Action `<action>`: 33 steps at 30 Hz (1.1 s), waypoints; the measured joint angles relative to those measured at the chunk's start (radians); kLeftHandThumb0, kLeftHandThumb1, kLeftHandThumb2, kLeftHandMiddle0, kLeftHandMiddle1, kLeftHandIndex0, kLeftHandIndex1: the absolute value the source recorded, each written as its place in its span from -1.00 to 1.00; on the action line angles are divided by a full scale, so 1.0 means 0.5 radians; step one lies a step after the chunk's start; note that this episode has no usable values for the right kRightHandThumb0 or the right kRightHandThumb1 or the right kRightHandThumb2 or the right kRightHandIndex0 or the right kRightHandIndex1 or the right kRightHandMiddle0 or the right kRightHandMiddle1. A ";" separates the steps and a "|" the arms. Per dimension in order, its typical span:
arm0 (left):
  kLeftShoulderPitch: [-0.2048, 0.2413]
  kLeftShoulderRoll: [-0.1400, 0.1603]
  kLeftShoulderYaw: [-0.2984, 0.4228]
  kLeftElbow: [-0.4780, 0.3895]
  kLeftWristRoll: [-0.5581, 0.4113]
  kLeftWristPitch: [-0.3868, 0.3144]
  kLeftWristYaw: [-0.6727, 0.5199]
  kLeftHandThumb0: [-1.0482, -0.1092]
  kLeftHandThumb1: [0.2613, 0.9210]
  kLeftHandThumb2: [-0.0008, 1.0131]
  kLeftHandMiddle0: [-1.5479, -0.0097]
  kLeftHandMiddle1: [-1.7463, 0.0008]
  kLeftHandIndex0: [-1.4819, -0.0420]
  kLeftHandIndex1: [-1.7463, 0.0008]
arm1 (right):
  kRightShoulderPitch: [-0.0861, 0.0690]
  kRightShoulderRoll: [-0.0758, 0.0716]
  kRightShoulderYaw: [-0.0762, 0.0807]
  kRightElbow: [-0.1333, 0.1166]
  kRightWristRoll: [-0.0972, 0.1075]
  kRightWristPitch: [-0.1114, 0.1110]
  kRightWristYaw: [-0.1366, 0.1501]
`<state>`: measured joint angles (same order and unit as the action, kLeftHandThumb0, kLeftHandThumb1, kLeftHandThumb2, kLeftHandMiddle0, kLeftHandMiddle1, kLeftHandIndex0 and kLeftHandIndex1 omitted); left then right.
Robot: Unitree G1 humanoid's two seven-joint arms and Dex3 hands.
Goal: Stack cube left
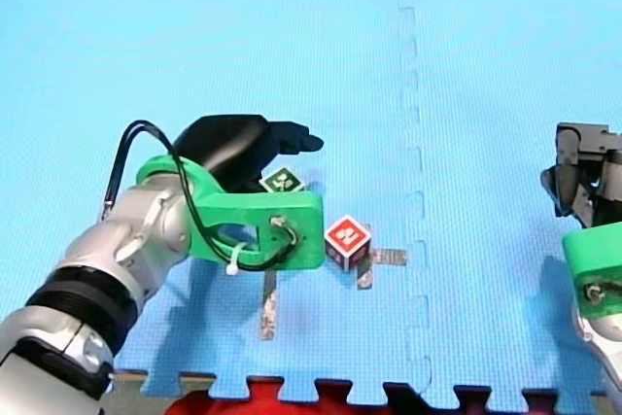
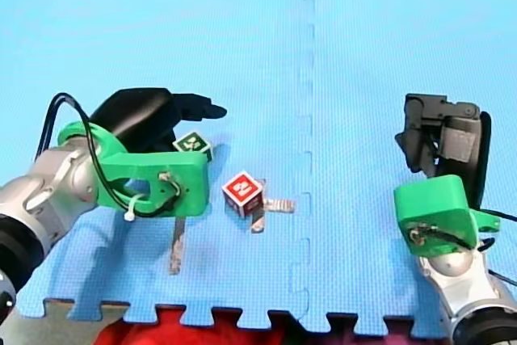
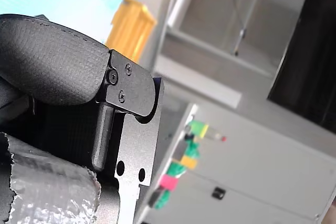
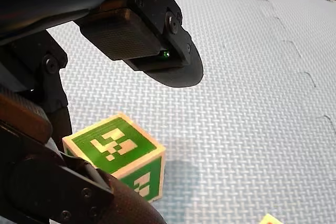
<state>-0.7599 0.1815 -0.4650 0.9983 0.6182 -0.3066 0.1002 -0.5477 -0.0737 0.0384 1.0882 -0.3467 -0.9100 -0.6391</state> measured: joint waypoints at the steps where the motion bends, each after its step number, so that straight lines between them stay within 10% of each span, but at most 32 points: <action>1: 0.002 0.002 0.000 0.001 -0.002 -0.002 -0.001 -0.34 0.20 -1.00 -0.12 -0.32 0.16 1.00 | 0.000 0.001 0.002 -0.002 -0.003 0.005 -0.007; 6: 0.012 0.023 -0.001 0.062 -0.002 -0.067 0.049 -0.38 0.22 -1.00 -0.10 -0.97 0.15 0.99 | 0.006 0.002 0.014 -0.016 -0.013 0.018 -0.022; 11: 0.010 0.045 -0.001 0.145 -0.001 -0.136 0.113 -0.36 0.24 -0.99 -0.13 -0.95 0.12 0.99 | 0.015 0.003 0.019 -0.027 -0.014 0.022 -0.029; 15: -0.002 0.054 0.008 0.178 -0.013 -0.179 0.123 0.34 0.34 -0.98 -0.14 -0.88 -0.11 0.92 | 0.016 0.003 0.020 -0.027 -0.014 0.025 -0.030; 28: -0.003 0.147 0.033 0.167 -0.013 -0.165 0.086 -0.35 0.44 -0.99 -0.08 -0.92 -0.07 0.99 | 0.024 -0.001 0.019 -0.036 -0.009 0.025 -0.030; 33: -0.003 0.154 0.023 0.157 -0.003 -0.156 0.079 0.09 0.28 -0.98 -0.09 -0.91 -0.09 0.99 | 0.029 -0.001 0.019 -0.043 -0.006 0.022 -0.028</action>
<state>-0.7614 0.2583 -0.4533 1.0766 0.6165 -0.3845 0.1397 -0.5334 -0.0743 0.0478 1.0667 -0.3495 -0.8992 -0.6529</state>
